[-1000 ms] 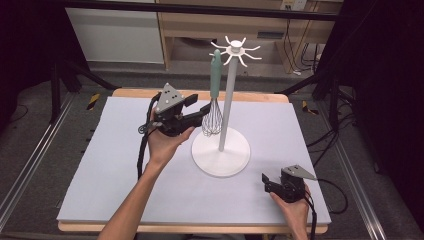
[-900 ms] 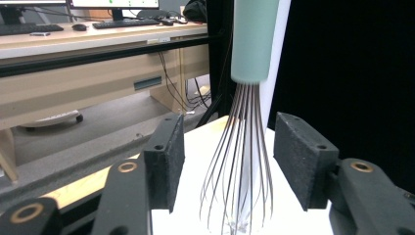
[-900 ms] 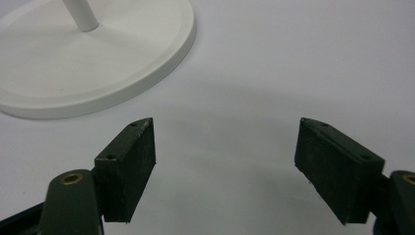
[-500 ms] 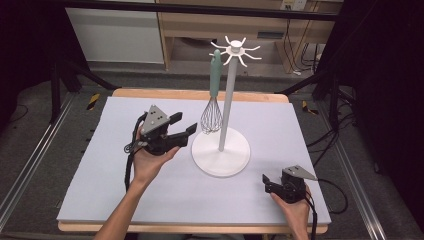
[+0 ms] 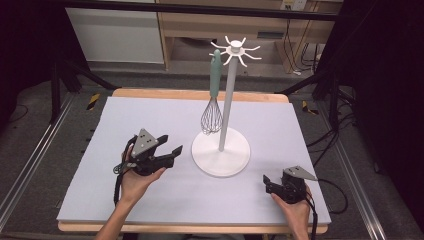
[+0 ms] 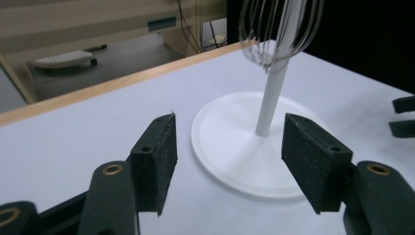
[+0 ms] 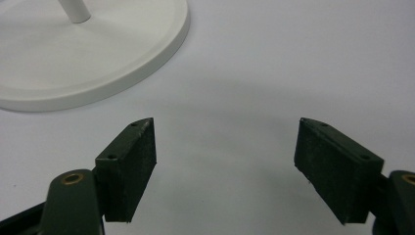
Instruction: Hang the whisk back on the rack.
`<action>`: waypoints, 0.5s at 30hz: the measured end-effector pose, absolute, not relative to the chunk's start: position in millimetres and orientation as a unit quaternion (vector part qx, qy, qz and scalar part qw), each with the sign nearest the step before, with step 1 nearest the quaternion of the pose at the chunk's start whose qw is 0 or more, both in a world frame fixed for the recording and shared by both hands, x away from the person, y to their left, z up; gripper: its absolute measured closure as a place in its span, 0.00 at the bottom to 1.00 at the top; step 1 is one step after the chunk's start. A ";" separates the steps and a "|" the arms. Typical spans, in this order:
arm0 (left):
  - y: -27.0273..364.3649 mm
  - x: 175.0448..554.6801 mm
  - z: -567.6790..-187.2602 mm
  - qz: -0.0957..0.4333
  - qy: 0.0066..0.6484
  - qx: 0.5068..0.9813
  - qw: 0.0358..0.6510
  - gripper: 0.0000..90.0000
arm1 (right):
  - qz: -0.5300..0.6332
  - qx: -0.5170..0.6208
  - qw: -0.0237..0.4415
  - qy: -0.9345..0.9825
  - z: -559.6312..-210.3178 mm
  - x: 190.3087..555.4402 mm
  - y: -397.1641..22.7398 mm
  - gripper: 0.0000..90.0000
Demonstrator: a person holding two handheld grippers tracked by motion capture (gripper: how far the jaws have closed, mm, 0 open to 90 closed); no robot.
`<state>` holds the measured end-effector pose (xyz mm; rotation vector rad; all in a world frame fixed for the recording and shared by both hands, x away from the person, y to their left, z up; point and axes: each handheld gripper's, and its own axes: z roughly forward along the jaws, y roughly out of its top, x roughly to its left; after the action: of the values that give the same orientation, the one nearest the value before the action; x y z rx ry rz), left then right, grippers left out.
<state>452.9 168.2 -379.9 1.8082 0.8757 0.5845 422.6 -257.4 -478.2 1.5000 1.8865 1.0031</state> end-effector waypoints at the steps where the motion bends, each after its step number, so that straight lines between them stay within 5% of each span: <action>1: 171.5 452.6 -382.6 0.242 0.365 0.749 0.497 0.41 | 0.370 0.556 0.262 0.697 -478.2 422.6 -257.6 0.27; 15: 220.6 445.8 -418.7 0.252 0.419 0.741 0.460 0.40 | 0.356 0.561 0.264 0.699 -479.5 422.0 -259.4 0.25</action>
<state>445.8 220.6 -418.7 1.8235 1.0319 0.6198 422.0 -259.4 -479.5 1.5180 1.8901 0.9619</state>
